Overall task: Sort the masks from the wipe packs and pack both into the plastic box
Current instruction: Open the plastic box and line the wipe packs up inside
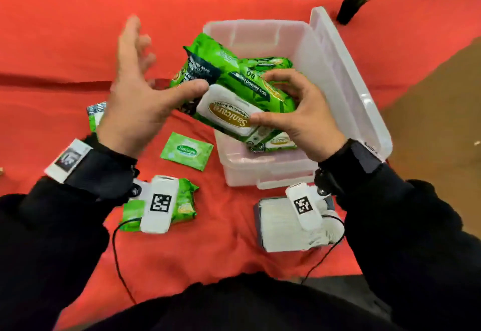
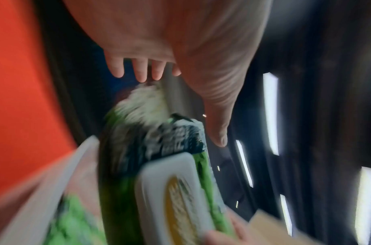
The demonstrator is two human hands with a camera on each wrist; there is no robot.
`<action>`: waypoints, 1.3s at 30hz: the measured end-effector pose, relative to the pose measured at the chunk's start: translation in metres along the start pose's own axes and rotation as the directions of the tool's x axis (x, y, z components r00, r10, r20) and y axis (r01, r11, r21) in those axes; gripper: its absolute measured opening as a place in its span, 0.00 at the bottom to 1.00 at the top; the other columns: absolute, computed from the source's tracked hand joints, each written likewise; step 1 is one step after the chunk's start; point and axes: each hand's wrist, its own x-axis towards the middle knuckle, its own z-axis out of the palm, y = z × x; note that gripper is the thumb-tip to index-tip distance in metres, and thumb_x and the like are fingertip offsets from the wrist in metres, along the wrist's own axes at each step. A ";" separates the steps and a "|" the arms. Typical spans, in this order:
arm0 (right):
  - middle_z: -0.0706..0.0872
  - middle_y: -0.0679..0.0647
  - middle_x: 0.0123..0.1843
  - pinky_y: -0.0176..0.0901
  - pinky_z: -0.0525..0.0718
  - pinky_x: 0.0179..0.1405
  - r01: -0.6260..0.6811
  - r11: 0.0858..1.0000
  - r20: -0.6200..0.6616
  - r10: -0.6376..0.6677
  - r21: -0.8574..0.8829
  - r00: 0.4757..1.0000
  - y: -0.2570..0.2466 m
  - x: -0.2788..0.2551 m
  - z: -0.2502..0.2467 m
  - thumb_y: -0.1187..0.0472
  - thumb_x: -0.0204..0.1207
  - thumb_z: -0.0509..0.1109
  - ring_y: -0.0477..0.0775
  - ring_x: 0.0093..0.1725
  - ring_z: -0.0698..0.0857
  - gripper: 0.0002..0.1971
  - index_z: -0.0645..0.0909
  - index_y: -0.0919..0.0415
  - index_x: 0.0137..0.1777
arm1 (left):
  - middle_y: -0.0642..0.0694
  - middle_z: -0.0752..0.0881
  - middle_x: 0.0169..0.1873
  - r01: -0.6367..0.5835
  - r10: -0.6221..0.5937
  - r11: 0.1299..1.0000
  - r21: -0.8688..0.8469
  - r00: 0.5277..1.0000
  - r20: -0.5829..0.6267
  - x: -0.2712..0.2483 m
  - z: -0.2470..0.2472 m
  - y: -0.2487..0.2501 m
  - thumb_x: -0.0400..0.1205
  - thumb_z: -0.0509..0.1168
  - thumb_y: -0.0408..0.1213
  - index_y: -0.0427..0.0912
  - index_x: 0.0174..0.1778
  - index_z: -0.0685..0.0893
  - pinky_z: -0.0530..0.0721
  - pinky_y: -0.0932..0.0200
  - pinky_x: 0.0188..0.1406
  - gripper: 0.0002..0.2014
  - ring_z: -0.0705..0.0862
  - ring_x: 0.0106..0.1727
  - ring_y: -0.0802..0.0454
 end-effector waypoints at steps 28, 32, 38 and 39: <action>0.76 0.49 0.75 0.53 0.78 0.75 -0.393 0.825 -0.335 0.534 0.406 0.776 0.089 -0.006 -0.047 0.59 0.67 0.73 0.45 0.67 0.80 0.22 0.78 0.34 0.58 | 0.49 0.80 0.34 -0.802 -0.507 0.171 0.572 0.426 0.749 0.078 0.288 -0.069 0.67 0.79 0.66 0.45 0.56 0.82 0.82 0.54 0.42 0.32 0.82 0.41 0.43; 0.78 0.51 0.70 0.24 0.77 0.50 -0.367 0.809 -0.327 0.538 0.460 0.777 0.096 -0.005 -0.056 0.70 0.78 0.71 0.23 0.51 0.79 0.21 0.78 0.48 0.66 | 0.51 0.85 0.36 -0.863 -0.541 0.088 0.498 0.378 0.751 0.071 0.293 -0.082 0.65 0.77 0.72 0.48 0.56 0.84 0.90 0.51 0.48 0.35 0.86 0.39 0.46; 0.82 0.45 0.54 0.24 0.79 0.40 -0.390 0.795 -0.266 0.545 0.465 0.795 0.085 -0.009 -0.061 0.71 0.81 0.70 0.35 0.49 0.85 0.17 0.79 0.59 0.68 | 0.47 0.87 0.45 -0.763 -0.524 0.227 0.605 0.427 0.737 0.075 0.272 -0.072 0.66 0.79 0.67 0.46 0.61 0.80 0.84 0.54 0.42 0.36 0.83 0.39 0.46; 0.83 0.47 0.55 0.28 0.78 0.44 -0.397 0.792 -0.249 0.547 0.463 0.799 0.082 -0.008 -0.061 0.70 0.80 0.71 0.42 0.53 0.84 0.16 0.80 0.59 0.66 | 0.46 0.88 0.48 -0.686 -0.516 0.314 0.656 0.456 0.725 0.078 0.264 -0.065 0.69 0.79 0.64 0.46 0.65 0.79 0.80 0.54 0.43 0.36 0.83 0.43 0.45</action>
